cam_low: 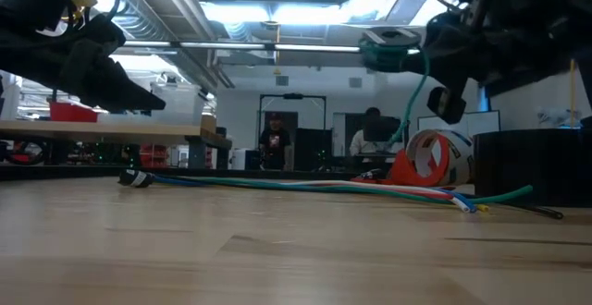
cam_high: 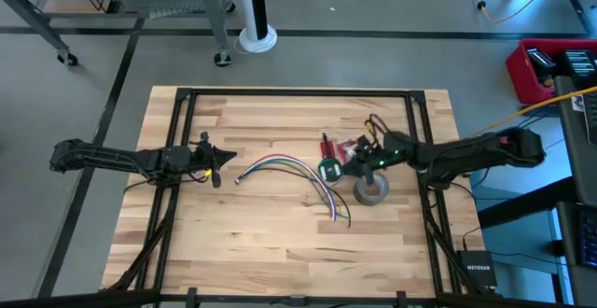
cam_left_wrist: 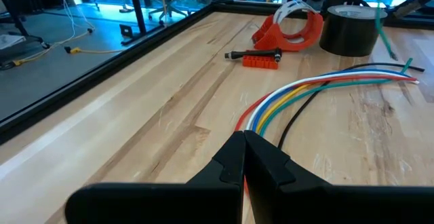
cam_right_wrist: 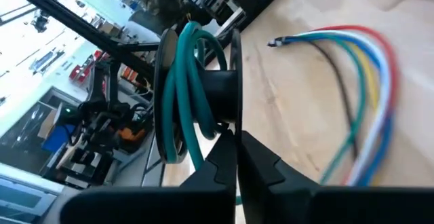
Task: Coil cords
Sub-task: Coil green wire onto the spool
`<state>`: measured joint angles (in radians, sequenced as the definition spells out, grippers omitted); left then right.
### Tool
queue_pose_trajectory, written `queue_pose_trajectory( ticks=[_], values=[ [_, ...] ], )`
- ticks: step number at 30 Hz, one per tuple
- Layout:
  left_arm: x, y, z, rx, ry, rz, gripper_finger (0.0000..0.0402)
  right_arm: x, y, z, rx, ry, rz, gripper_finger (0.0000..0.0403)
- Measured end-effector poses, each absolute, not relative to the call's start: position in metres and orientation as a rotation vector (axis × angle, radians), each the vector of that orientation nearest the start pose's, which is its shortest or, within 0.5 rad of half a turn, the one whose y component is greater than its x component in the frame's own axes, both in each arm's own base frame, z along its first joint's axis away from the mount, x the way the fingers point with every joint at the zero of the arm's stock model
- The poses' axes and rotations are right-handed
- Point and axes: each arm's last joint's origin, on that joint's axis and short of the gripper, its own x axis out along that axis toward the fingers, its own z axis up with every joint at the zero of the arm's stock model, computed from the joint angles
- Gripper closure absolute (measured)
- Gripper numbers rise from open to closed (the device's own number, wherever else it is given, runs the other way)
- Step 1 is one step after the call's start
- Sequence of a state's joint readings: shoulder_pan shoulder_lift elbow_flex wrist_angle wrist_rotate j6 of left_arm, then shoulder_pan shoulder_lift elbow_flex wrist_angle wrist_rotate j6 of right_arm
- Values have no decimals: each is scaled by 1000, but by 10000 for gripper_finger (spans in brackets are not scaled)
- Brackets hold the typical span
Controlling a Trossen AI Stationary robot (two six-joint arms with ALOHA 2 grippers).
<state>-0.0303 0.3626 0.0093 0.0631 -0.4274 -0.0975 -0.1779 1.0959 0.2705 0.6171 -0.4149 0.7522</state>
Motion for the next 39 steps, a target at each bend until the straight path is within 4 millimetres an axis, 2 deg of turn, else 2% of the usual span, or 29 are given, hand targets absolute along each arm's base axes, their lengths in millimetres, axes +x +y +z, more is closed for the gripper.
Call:
queue_pose_trajectory(
  ticks=[6,16,23,32,39],
  values=[
    [114,9,142,-30,265,408,401,233,-3,174,819,319,178,402],
    [114,9,142,-30,264,408,402,309,36,167,798,428,278,402],
    [114,9,142,-29,264,408,402,347,41,146,809,488,266,402],
    [114,9,142,-30,265,408,402,361,43,107,835,598,212,402],
    [114,9,142,-30,265,408,402,363,42,101,826,598,178,399]
  ],
)
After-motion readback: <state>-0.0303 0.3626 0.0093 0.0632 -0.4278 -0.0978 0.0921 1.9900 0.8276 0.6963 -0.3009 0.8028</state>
